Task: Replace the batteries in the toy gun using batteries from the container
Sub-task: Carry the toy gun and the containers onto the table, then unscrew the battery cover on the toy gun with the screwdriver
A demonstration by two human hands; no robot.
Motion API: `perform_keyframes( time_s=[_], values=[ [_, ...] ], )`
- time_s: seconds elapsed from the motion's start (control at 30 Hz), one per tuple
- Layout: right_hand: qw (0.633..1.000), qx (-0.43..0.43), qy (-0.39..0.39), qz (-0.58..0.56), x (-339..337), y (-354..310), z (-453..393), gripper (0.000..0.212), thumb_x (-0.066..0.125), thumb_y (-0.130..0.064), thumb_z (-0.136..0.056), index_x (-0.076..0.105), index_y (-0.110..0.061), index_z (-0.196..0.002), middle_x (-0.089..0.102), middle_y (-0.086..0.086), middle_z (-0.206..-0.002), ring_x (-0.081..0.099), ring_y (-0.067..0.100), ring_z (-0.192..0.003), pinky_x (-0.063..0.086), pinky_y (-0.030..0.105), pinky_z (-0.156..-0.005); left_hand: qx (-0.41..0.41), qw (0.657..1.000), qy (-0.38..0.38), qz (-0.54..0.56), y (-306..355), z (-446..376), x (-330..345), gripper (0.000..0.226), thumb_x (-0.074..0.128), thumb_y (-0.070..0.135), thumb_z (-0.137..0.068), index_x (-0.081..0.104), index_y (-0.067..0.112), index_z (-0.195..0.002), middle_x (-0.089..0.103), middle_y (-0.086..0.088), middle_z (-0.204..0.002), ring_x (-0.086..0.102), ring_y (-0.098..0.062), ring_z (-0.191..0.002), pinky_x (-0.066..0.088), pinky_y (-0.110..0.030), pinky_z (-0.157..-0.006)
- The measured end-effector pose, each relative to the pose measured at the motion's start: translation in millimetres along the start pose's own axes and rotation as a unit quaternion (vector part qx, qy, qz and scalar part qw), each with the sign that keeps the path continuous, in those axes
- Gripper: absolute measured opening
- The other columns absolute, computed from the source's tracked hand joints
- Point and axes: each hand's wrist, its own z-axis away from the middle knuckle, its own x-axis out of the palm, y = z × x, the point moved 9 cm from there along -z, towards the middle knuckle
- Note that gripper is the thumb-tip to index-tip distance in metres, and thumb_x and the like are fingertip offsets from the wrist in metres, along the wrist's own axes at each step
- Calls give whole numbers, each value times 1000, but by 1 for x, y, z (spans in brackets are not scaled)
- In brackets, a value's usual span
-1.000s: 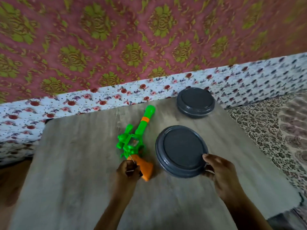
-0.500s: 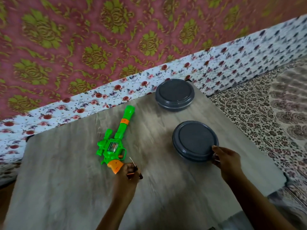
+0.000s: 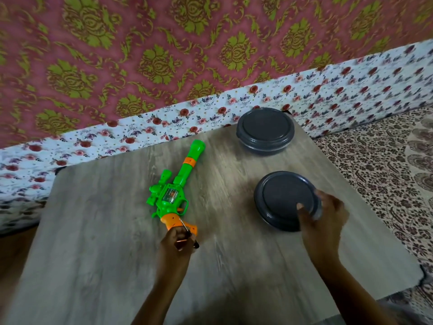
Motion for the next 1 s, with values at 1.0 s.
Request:
perform_keyframes(
  time_s=[1.0],
  values=[
    [870,-307,-340,-184,253,-73,91,18,56,-6,-86,64,-22,-85,61,-14,-79,54,-3,-73,41,7,-67,251,947,160,123,-44,-64,-73,21,56,-1,-89,58,19,-84,67,10,-62,64,-2,-56,57,-20,-60]
  ],
)
